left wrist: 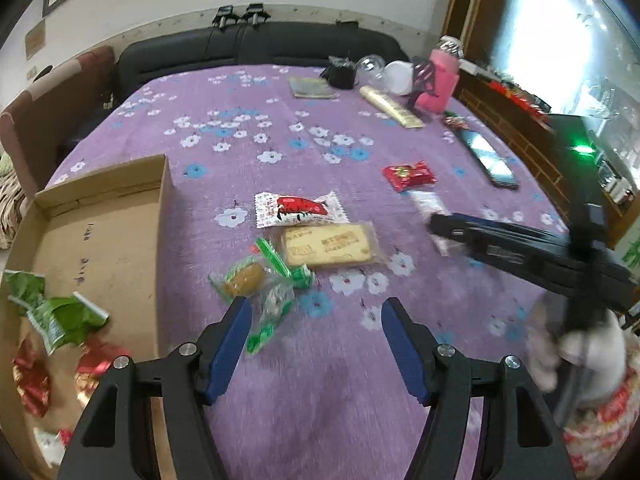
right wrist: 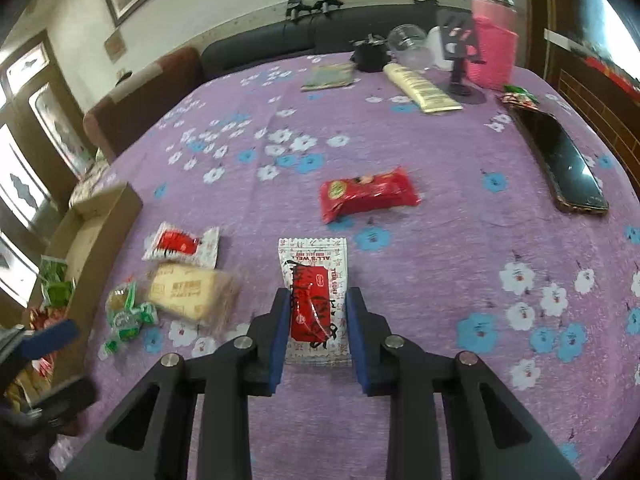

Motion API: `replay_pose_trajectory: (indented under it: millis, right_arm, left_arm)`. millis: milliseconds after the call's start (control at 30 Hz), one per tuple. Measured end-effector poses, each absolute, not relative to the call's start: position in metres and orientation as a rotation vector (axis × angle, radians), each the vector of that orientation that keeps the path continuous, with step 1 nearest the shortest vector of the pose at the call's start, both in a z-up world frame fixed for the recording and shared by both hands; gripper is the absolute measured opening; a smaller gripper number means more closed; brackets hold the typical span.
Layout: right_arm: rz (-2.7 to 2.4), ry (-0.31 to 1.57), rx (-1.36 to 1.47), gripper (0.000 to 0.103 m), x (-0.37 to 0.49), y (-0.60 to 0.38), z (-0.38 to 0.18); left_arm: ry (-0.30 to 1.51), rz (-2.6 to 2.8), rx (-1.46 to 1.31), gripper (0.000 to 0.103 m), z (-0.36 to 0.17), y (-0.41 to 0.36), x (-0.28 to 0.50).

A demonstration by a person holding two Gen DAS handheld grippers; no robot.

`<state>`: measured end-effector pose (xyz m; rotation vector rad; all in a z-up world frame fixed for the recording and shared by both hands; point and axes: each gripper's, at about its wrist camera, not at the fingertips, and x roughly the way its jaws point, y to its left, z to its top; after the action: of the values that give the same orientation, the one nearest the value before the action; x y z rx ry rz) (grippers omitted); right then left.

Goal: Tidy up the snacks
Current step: 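Close the left tool on the clear green-trimmed candy bag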

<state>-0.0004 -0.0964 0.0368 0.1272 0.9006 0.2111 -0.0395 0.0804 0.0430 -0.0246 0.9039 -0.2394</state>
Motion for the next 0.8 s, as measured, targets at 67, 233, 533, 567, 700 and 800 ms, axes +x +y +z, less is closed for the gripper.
replay_pose_trajectory:
  millis: [67, 233, 533, 567, 700, 800]
  right_arm:
    - [0.207, 0.891, 0.14, 0.027, -0.001, -0.102, 0.039]
    - [0.216, 0.897, 0.168, 0.027, 0.001, -0.107, 0.039]
    - [0.235, 0.9, 0.183, 0.027, -0.002, -0.107, 0.039]
    - [0.236, 0.9, 0.182, 0.027, -0.002, -0.107, 0.039]
    - [0.235, 0.902, 0.182, 0.027, -0.002, -0.106, 0.039]
    - [0.235, 0.908, 0.182, 0.027, -0.002, -0.106, 0.037]
  left_arm:
    - [0.909, -0.223, -0.01, 0.071, 0.038, 0.078, -0.029]
    - [0.996, -0.255, -0.01, 0.02, 0.016, 0.074, -0.014]
    - [0.947, -0.28, -0.033, 0.021, 0.023, 0.072, -0.033]
    - [0.949, -0.275, -0.036, 0.025, 0.022, 0.072, -0.031]
    - [0.95, -0.273, -0.05, 0.034, 0.015, 0.067, -0.027]
    - [0.937, -0.26, -0.012, 0.026, 0.014, 0.062, -0.03]
